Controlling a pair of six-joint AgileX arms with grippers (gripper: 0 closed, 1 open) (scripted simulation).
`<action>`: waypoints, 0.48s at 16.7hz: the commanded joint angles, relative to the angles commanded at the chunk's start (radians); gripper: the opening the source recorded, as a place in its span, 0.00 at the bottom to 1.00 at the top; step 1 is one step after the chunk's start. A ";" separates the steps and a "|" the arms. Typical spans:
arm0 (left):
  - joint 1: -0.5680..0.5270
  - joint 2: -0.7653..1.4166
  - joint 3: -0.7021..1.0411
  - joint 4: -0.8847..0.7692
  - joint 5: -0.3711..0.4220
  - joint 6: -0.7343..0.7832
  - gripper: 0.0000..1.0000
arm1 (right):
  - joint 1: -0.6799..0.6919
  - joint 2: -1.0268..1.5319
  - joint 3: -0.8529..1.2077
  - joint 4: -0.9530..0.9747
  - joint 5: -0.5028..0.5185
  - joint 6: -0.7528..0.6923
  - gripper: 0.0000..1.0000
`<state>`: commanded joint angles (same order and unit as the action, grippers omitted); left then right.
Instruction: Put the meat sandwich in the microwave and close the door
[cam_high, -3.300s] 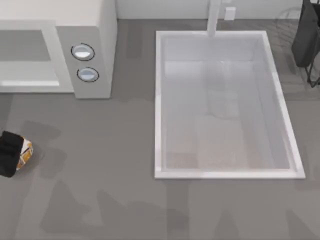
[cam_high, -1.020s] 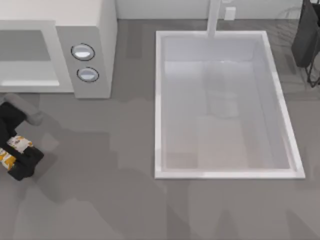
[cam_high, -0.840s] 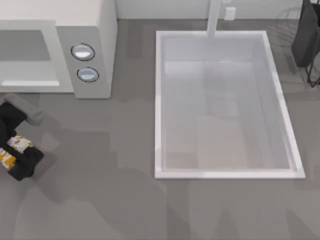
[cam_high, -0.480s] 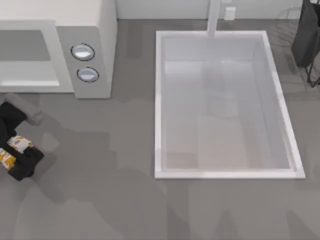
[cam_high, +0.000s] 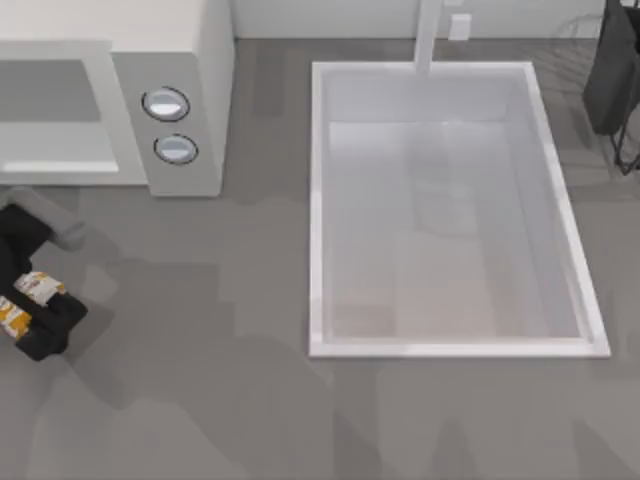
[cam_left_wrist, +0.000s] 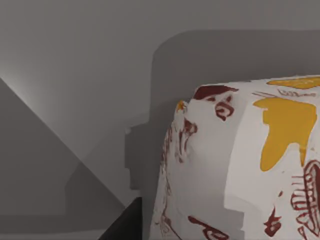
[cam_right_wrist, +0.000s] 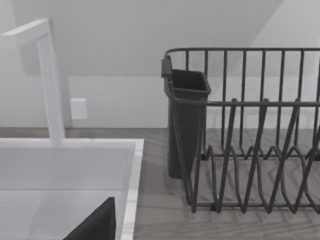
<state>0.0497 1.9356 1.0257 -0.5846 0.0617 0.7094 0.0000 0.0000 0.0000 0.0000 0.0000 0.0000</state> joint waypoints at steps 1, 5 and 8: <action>0.000 0.000 0.000 0.000 0.000 0.000 0.00 | 0.000 0.000 0.000 0.000 0.000 0.000 1.00; 0.000 0.000 0.000 0.000 0.000 0.000 0.00 | 0.000 0.000 0.000 0.000 0.000 0.000 1.00; 0.012 -0.081 -0.004 -0.093 -0.011 -0.019 0.00 | 0.000 0.000 0.000 0.000 0.000 0.000 1.00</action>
<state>0.0614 1.8542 1.0220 -0.6776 0.0511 0.6902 0.0000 0.0000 0.0000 0.0000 0.0000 0.0000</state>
